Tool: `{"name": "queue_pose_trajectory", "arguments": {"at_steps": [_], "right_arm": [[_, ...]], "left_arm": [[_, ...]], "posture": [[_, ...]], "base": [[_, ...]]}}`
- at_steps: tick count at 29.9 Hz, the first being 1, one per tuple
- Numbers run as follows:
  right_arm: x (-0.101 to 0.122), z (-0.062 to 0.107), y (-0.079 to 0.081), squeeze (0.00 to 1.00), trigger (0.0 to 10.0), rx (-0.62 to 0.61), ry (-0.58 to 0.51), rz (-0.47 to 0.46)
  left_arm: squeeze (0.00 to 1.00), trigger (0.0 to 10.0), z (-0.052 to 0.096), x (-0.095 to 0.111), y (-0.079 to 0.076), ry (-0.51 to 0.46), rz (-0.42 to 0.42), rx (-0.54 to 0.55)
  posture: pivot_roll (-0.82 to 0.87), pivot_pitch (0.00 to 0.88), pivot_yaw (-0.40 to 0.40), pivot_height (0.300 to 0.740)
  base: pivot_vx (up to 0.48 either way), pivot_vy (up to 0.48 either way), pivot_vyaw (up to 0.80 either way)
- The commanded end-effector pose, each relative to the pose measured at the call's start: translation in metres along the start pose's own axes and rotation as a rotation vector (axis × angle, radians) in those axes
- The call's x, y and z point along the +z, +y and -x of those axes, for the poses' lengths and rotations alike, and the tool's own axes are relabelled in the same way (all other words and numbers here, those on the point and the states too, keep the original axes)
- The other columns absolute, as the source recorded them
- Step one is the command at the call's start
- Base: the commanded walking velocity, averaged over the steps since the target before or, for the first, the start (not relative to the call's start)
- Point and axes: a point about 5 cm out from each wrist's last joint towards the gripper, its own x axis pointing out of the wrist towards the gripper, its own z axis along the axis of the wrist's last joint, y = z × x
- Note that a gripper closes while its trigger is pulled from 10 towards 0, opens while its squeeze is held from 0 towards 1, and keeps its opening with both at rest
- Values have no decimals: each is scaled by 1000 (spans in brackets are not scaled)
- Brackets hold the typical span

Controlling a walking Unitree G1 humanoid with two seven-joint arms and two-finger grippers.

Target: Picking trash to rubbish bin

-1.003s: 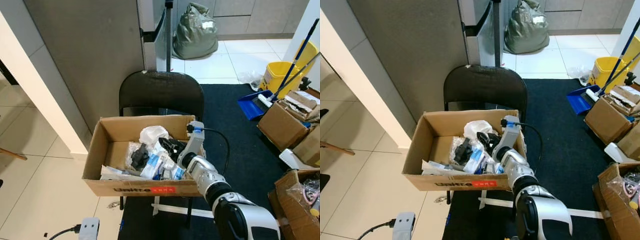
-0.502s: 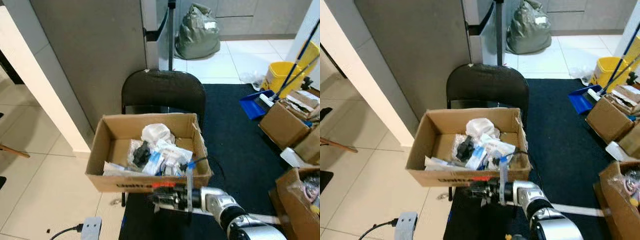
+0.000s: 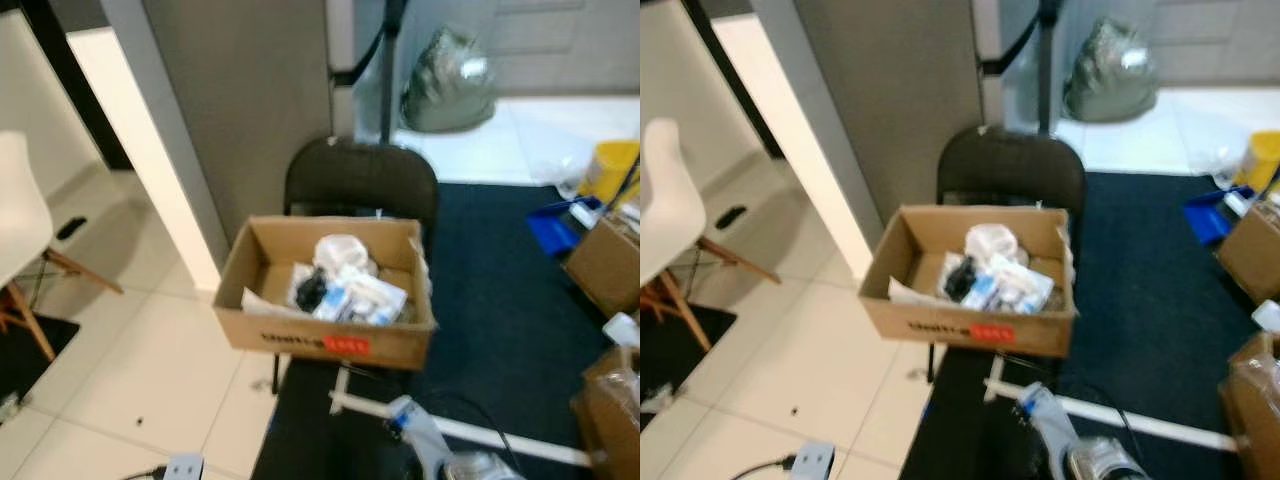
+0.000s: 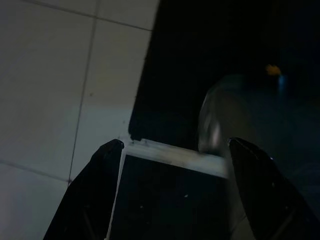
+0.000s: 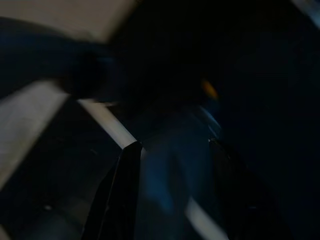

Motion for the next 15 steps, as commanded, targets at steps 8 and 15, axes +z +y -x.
{"name": "queue_pose_trajectory", "arguments": {"at_steps": [8,15], "right_arm": [[-57,-5,16,0,10000,-127,182,-27],[-89,2,12,0,10000,-242,265,-60]], "left_arm": [[0,10000,1,-1,3,2,-1,9],[0,10000,1,-2,1,4,-3,2]], "posture": [[8,18,110,740],[4,20,112,740]], "base": [[-398,0,0],[-399,0,0]]}}
